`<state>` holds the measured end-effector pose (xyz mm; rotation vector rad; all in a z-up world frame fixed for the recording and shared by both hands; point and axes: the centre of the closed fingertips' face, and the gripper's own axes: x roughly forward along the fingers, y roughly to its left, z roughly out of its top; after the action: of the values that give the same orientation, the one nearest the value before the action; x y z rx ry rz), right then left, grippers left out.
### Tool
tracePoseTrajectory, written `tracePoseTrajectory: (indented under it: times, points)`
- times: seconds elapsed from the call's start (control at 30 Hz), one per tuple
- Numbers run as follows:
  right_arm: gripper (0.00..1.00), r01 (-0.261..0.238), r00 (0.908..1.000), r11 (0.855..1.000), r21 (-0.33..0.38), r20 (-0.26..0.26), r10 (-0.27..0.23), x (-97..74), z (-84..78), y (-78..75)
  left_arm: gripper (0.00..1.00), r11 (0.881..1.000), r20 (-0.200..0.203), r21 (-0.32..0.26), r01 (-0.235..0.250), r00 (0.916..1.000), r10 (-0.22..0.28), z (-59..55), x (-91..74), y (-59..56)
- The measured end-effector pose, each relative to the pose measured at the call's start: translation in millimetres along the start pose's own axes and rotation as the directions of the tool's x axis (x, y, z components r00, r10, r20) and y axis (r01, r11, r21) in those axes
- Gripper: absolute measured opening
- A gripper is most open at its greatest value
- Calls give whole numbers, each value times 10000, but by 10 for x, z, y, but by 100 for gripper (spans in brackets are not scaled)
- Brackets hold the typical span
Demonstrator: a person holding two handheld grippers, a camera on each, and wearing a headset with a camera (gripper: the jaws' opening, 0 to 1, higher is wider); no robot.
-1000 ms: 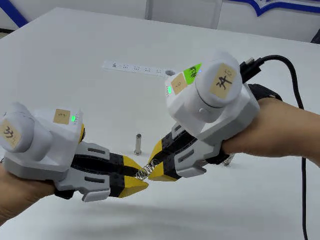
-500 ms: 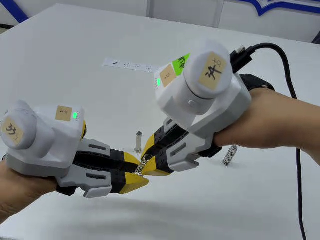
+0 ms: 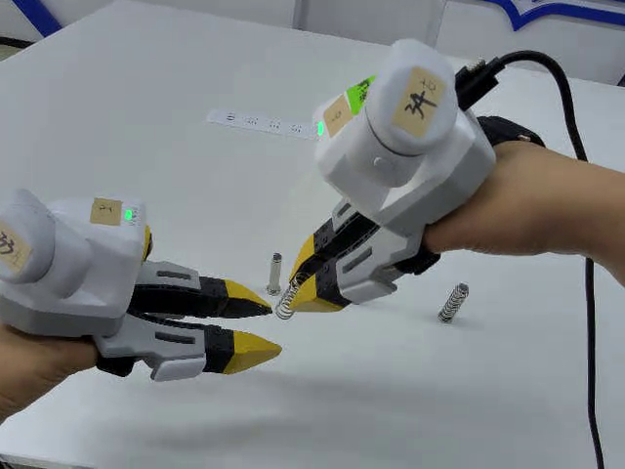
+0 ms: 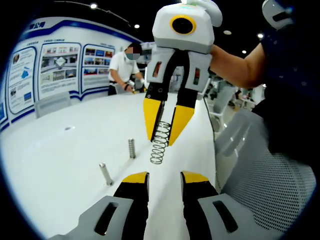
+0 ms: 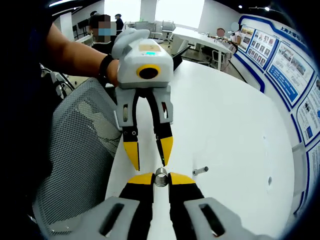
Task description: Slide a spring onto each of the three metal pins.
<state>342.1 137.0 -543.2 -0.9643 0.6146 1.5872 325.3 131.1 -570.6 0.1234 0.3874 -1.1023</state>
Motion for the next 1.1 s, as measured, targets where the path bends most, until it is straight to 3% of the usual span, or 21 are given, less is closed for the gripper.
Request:
tracePoseTrajectory:
  times: [0.37, 0.73, 1.1]
  points:
    - [12, 513, 9981, 9986, 112, -341, -509, -45, -43, -368, 34, 9982, 72, -319, -518, 9986, 520, -47, -96, 73]
    - [12, 626, 9947, 9980, 79, -825, -617, 161, -21, -746, 37, 9960, 102, -540, -707, 9974, 713, -90, -115, 90]
    - [12, 302, 9882, 9995, 93, -1506, -285, 405, -121, -820, 39, 9930, 205, -753, -909, 9955, 927, -119, -167, 127]
